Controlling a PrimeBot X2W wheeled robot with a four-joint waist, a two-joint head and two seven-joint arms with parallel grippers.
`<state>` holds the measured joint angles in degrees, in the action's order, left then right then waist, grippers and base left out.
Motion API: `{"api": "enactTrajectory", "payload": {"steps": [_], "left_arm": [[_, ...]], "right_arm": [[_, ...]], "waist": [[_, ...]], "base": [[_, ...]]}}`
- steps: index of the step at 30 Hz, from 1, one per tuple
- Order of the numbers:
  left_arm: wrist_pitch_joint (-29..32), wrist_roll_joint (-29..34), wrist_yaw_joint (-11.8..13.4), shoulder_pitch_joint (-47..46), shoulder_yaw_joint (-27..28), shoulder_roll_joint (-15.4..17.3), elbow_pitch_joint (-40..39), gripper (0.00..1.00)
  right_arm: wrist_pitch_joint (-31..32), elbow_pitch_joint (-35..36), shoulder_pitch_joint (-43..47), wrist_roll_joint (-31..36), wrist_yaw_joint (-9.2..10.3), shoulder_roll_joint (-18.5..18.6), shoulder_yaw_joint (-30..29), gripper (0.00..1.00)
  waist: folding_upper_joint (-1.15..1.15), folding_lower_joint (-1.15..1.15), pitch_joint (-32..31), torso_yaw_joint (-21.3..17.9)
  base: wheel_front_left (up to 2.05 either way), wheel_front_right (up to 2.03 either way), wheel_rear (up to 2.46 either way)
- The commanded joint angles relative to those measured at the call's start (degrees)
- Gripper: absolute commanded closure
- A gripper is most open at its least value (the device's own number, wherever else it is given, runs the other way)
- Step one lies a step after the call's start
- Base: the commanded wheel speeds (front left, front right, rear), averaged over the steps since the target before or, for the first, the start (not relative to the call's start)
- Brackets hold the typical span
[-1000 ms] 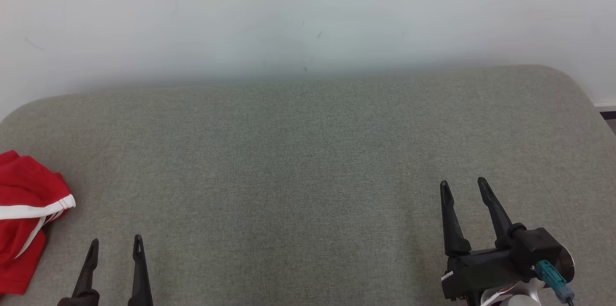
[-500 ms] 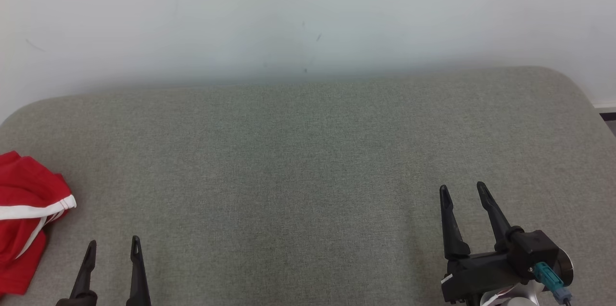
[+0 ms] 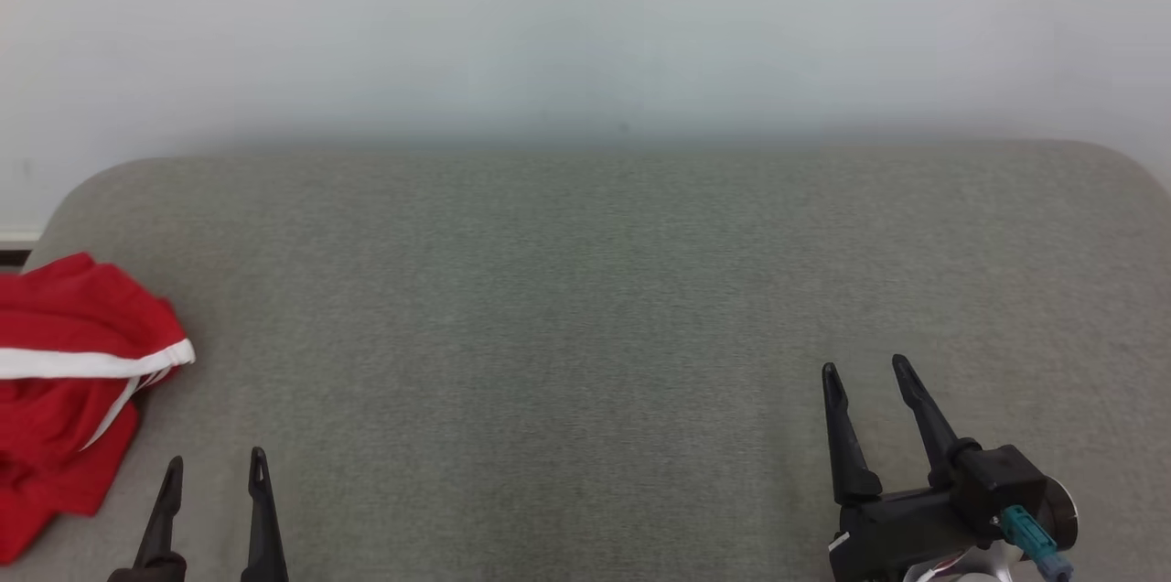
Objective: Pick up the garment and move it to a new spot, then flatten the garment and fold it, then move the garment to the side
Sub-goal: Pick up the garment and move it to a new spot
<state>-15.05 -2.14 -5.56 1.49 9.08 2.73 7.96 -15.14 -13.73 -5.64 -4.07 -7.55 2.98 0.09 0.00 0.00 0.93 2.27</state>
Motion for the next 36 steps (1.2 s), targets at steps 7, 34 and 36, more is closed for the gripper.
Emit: {"api": "enactTrajectory", "payload": {"steps": [7, 34, 36], "left_arm": [[-0.20, -0.04, 0.94, 2.50, -0.48, 0.27, -0.86, 0.00], [-0.20, -3.08, 6.11, 8.03, 5.63, 0.24, -5.78, 0.00], [-0.20, -3.32, 6.37, 7.91, 5.62, 0.23, -6.05, 0.00]], "right_arm": [[-0.01, -0.37, 1.06, -0.55, 0.12, -0.12, 1.52, 0.00], [-0.02, -4.97, -4.42, -3.25, 0.12, -0.08, 11.83, 0.00], [-0.01, -5.17, -4.73, -3.36, 0.12, -0.06, 12.07, 0.00]], "waist": [[0.00, 0.00, -0.43, 9.66], [0.00, 0.00, 1.14, 28.36], [0.00, 0.00, 1.32, 28.42]], "base": [[0.00, 0.00, 0.00], [0.00, 0.00, 0.00], [0.00, 0.00, 0.00]]}}
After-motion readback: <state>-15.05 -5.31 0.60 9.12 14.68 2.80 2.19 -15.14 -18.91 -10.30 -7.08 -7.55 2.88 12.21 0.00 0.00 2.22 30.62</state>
